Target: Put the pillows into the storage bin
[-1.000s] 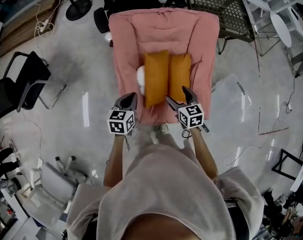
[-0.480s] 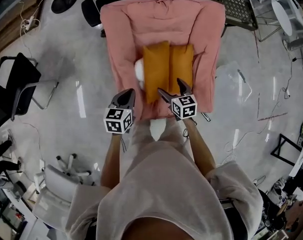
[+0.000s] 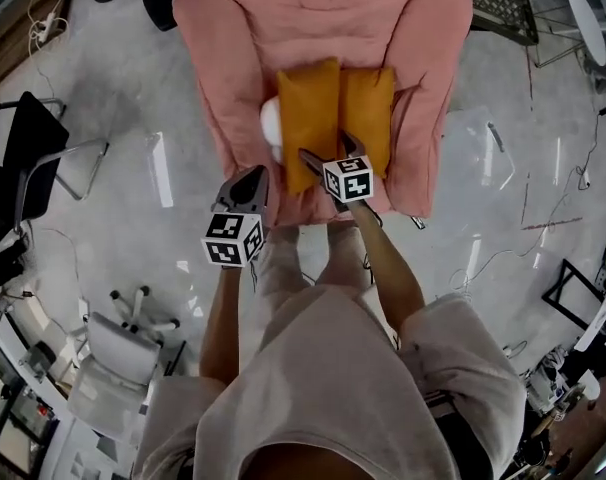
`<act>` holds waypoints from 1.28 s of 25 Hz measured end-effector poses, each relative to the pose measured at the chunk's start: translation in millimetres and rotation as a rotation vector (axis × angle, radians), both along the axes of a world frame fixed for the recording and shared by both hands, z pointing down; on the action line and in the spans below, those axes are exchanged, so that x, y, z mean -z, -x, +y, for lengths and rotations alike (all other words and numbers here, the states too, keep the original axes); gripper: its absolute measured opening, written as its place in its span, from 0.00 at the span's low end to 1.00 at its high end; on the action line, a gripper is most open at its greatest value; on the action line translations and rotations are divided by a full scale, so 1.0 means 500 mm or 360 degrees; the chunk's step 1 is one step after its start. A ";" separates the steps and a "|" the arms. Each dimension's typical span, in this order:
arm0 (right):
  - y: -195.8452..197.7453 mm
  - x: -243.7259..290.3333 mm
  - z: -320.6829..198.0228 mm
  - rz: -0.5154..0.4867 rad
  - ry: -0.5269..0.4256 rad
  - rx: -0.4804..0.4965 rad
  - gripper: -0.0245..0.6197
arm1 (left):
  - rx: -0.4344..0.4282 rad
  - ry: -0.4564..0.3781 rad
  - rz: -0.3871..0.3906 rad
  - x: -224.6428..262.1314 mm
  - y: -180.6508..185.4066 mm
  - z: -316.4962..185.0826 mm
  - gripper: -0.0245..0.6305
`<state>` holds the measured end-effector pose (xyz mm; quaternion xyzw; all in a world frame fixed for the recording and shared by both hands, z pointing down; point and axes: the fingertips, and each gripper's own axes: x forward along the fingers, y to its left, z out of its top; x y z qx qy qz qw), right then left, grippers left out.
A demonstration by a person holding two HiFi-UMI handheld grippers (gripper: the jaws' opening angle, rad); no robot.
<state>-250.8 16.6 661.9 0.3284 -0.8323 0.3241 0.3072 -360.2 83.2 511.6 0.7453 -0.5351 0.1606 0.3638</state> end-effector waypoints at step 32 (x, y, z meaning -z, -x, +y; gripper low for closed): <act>0.029 -0.038 -0.045 -0.0008 0.0059 0.0213 0.57 | -0.0027 0.0044 -0.0068 -0.041 -0.023 -0.044 0.07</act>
